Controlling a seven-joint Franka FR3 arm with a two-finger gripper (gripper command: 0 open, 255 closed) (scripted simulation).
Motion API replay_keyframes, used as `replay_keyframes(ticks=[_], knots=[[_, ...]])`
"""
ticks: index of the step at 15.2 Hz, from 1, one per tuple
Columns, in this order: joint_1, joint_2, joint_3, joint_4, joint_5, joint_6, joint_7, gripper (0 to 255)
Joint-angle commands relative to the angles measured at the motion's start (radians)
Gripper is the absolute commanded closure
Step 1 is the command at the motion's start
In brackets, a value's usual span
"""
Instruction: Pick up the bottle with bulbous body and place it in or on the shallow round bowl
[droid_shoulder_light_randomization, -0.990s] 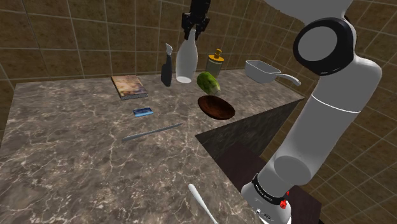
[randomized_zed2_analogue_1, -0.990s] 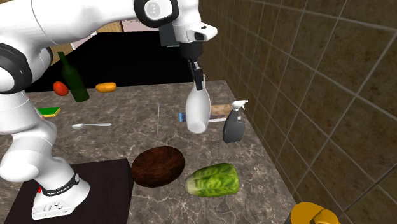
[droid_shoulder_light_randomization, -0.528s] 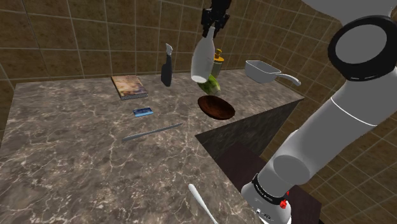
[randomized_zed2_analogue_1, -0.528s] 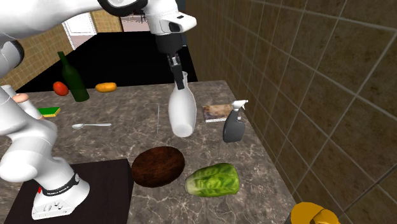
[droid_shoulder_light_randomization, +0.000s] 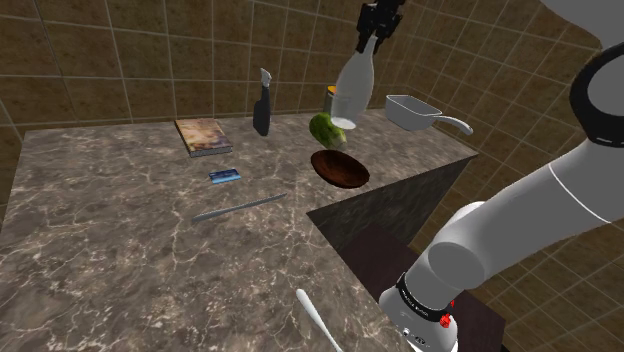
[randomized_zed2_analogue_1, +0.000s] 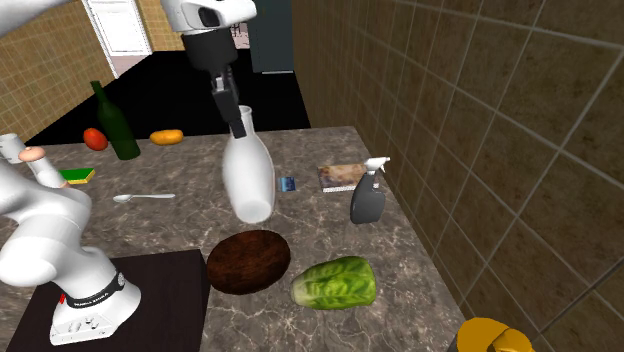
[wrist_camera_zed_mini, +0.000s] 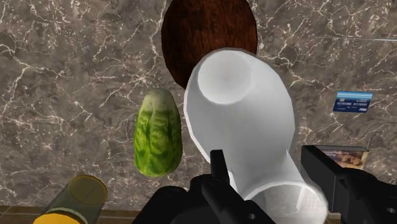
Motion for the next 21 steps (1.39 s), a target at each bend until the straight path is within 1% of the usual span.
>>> replay_keyframes(ticks=[1, 3, 11, 21], knots=[[-0.008, -0.050, -0.010, -0.019, -0.008, -0.030, -0.019, 255], [-0.015, -0.084, -0.021, -0.025, -0.015, -0.058, -0.037, 255], [-0.019, -0.145, -0.018, -0.195, -0.023, 0.053, -0.031, 255], [-0.024, -0.199, -0.019, -0.381, -0.031, 0.184, -0.026, 255]])
